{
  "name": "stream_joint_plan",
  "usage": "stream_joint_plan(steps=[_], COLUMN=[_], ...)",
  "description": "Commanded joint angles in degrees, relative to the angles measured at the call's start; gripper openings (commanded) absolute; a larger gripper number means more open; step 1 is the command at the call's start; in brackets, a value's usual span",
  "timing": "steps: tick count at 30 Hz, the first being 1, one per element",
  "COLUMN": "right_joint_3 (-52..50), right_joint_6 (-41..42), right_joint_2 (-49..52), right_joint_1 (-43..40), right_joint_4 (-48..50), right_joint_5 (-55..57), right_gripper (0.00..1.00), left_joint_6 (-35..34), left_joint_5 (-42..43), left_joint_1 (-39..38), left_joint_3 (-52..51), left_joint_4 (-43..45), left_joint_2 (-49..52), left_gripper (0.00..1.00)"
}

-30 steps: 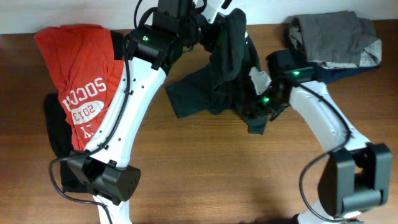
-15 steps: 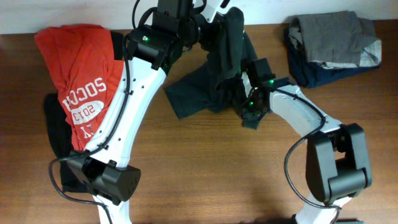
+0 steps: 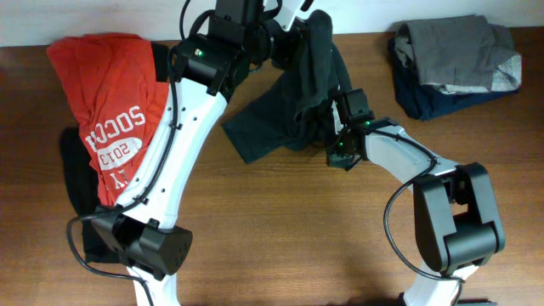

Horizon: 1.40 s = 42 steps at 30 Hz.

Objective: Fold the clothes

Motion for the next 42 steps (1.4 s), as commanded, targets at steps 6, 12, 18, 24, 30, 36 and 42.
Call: stream_joint_plan(steps=[6,12,18,24,30,36,42], right_joint_3=[6.25,21.57,36.68,56.19,70.53,82.03,85.02], right_joint_6=[3.04,2.99,0.15,-2.62,-3.91,-3.91,-3.91], right_joint_2=[-8.50,-20.98,-26.77,-28.41,-28.41,-28.74,-31.32], right_joint_1=[-2.03,-10.32,-17.53,-19.34,-19.37,-19.37,-19.34], right_joint_4=[-12.76,-27.67,-36.48,-48.22,-58.34,-66.84,-70.40], right_joint_5=[0.68,0.66,-1.09,-1.01,-0.79,-0.81,-0.37], right_gripper=[0.04,0.04,0.04,0.04,0.04,0.04,0.04], left_joint_6=[-0.70,-0.72,-0.72,-0.72,-0.72,-0.70,-0.04], left_joint_5=[-10.43,-17.00,-17.38,-17.33,-17.33,-17.35,-17.70], left_joint_1=[0.66,4.81,8.68,10.10,10.10,10.10,10.10], left_joint_3=[1.55,1.55,1.55,1.55,1.55,1.55,1.51], left_joint_4=[-1.42,-3.87,-3.52,-4.20,-8.24,-13.20,-18.71], left_joint_2=[-3.69,-8.02,-12.11,-21.75,-32.04,-41.40,-44.13], left_gripper=[0.01,0.01,0.01,0.01,0.01,0.01,0.01])
